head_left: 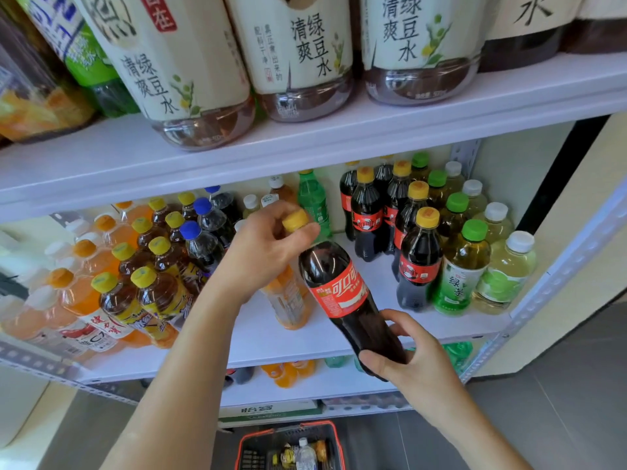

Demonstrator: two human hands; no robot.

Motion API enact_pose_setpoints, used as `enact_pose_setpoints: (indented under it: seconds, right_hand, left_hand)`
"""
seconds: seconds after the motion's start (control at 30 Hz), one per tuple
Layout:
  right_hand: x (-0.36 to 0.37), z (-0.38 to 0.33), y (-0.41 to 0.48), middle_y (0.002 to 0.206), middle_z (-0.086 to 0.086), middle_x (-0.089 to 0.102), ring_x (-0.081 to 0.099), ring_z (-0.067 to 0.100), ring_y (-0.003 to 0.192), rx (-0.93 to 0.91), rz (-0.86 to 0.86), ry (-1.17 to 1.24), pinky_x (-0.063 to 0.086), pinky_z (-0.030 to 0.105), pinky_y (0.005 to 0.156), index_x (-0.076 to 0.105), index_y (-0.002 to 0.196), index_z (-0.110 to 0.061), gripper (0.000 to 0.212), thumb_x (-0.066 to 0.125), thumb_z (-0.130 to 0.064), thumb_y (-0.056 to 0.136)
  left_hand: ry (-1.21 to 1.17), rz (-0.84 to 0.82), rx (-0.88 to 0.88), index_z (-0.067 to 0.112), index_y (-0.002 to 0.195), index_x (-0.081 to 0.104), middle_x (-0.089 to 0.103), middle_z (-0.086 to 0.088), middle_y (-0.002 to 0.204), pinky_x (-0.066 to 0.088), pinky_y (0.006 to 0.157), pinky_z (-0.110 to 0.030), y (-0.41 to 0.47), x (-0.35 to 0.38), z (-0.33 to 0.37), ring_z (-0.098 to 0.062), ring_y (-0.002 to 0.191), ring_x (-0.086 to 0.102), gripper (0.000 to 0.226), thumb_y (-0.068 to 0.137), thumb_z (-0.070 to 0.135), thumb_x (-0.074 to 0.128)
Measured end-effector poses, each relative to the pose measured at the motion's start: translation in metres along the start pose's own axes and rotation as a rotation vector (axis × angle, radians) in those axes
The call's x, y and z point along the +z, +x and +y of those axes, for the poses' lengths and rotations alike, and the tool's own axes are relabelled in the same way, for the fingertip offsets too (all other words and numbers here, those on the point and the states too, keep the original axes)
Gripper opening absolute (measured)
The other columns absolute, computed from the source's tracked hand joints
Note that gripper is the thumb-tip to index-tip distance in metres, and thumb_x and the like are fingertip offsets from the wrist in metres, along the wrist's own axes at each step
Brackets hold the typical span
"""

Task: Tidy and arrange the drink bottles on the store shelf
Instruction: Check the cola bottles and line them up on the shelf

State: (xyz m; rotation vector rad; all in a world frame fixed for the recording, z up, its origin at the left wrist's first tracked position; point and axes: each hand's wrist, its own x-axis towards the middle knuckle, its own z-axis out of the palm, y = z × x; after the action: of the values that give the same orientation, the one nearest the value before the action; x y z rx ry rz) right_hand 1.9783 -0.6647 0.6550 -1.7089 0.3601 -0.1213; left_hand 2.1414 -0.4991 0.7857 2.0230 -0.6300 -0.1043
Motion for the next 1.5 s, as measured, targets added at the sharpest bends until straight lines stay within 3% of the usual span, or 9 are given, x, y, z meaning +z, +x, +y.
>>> enact_pose_setpoints:
  seconds: [0.13,0.3,0.37,0.47,0.67,0.83,1.03,1.27,1.5]
  right_hand:
    - [0.003,0.005,0.006,0.104,-0.007,0.052,0.063,0.014,0.092,-0.020,0.117,-0.097,0.046,0.025,0.071,0.054,0.102,-0.050,0.053,0.087,-0.031,0.066]
    - [0.003,0.008,0.015,0.107,-0.012,0.048,0.060,0.002,0.093,-0.033,0.106,-0.154,0.044,0.014,0.068,0.048,0.106,-0.051,0.053,0.084,-0.033,0.071]
    - [0.002,0.009,0.019,0.112,-0.011,0.049,0.059,0.003,0.100,-0.055,0.059,-0.192,0.050,0.020,0.076,0.047,0.111,-0.050,0.050,0.078,-0.029,0.079]
    - [-0.005,0.008,0.023,0.116,-0.007,0.048,0.054,0.012,0.112,-0.100,0.074,-0.316,0.053,0.035,0.087,0.049,0.128,-0.035,0.047,0.070,-0.024,0.087]
    - [-0.028,-0.007,0.027,0.115,-0.002,0.054,0.055,0.014,0.105,-0.261,0.229,-0.360,0.055,0.039,0.085,0.055,0.128,-0.020,0.044,0.067,-0.010,0.087]
    - [-0.037,-0.019,0.029,0.117,0.000,0.056,0.056,0.013,0.103,-0.345,0.276,-0.360,0.056,0.037,0.085,0.056,0.127,-0.016,0.043,0.066,-0.005,0.086]
    - [-0.046,-0.035,0.040,0.117,0.002,0.055,0.056,0.016,0.101,-0.447,0.340,-0.407,0.056,0.041,0.080,0.056,0.125,-0.013,0.043,0.064,-0.001,0.084]
    - [-0.052,-0.053,0.062,0.118,0.010,0.054,0.057,0.022,0.102,-0.514,0.424,-0.496,0.054,0.039,0.082,0.055,0.127,-0.011,0.044,0.063,-0.002,0.085]
    - [-0.064,-0.071,0.078,0.111,0.020,0.055,0.055,0.038,0.101,-0.585,0.549,-0.678,0.045,0.040,0.086,0.059,0.126,-0.005,0.049,0.067,0.002,0.078]
  left_hand:
    - [0.183,-0.001,-0.020,0.024,0.087,0.064,0.070,0.011,0.075,0.052,0.061,-0.022,0.005,-0.001,-0.004,-0.003,0.066,0.064,0.025,0.082,0.048,0.072]
    - [0.241,0.008,0.021,0.017,0.092,0.063,0.068,-0.004,0.079,0.054,0.070,-0.041,0.009,0.002,-0.005,-0.018,0.073,0.064,0.023,0.092,0.040,0.065]
    - [0.288,0.007,0.038,0.019,0.097,0.062,0.068,-0.002,0.080,0.054,0.071,-0.042,0.011,0.002,-0.006,-0.018,0.075,0.064,0.020,0.094,0.039,0.062]
    - [0.413,0.021,0.097,0.020,0.100,0.060,0.063,0.003,0.072,0.051,0.064,-0.038,0.016,0.003,-0.010,-0.014,0.068,0.060,0.020,0.095,0.039,0.059]
    - [0.690,0.063,0.187,0.015,0.111,0.056,0.051,0.009,0.064,0.027,0.048,-0.019,0.043,0.014,-0.027,-0.012,0.055,0.046,0.027,0.096,0.037,0.058]
    - [0.844,0.079,0.193,0.009,0.115,0.056,0.068,-0.015,0.087,0.031,0.061,-0.032,0.075,0.022,-0.037,-0.038,0.082,0.063,0.030,0.096,0.033,0.059]
    - [1.178,-0.001,0.077,0.004,0.126,0.047,0.069,-0.017,0.094,0.040,0.059,-0.036,0.106,0.037,-0.050,-0.035,0.085,0.067,0.037,0.100,0.031,0.053]
    - [1.167,0.056,-0.055,0.005,0.138,0.036,0.068,-0.019,0.105,0.043,0.063,-0.036,0.124,0.041,-0.050,-0.035,0.092,0.067,0.046,0.099,0.018,0.056]
    - [1.074,0.106,-0.010,0.006,0.133,0.043,0.067,-0.020,0.099,0.041,0.063,-0.037,0.125,0.039,-0.056,-0.038,0.088,0.065,0.039,0.099,0.020,0.056]
